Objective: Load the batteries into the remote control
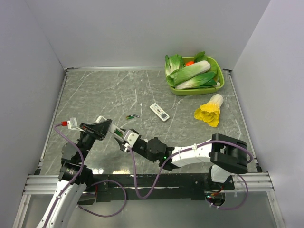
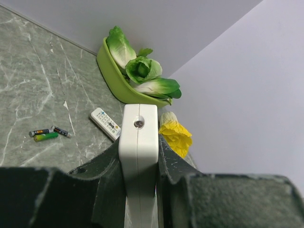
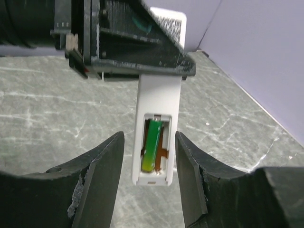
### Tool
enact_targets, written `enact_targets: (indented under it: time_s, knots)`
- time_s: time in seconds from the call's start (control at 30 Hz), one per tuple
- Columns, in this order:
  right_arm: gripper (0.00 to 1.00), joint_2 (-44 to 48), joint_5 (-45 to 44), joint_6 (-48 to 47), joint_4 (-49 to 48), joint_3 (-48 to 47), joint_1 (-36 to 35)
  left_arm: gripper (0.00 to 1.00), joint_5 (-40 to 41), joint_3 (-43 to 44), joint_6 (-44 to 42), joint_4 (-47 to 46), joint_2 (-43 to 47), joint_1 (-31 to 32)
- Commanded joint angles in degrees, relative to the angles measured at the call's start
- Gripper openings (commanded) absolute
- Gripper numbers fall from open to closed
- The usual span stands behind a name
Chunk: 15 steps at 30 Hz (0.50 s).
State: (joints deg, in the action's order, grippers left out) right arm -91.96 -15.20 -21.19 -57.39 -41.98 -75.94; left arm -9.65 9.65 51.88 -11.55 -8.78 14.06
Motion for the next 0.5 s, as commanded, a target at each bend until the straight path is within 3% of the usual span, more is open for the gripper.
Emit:
enact_targets:
  time_s: [0.0,0.47]
  knots:
    - [0.53,-0.6,0.3,-1.0,-2.6,-3.6,0.1,0.04,-0.8,1.8,-0.3,-3.3,0.3,0.2]
    - [0.48,-2.1,2.5,0.2,1.9,-5.1,0.1,0.03,0.8,3.4,1.7,-0.8,-0.6,0.2]
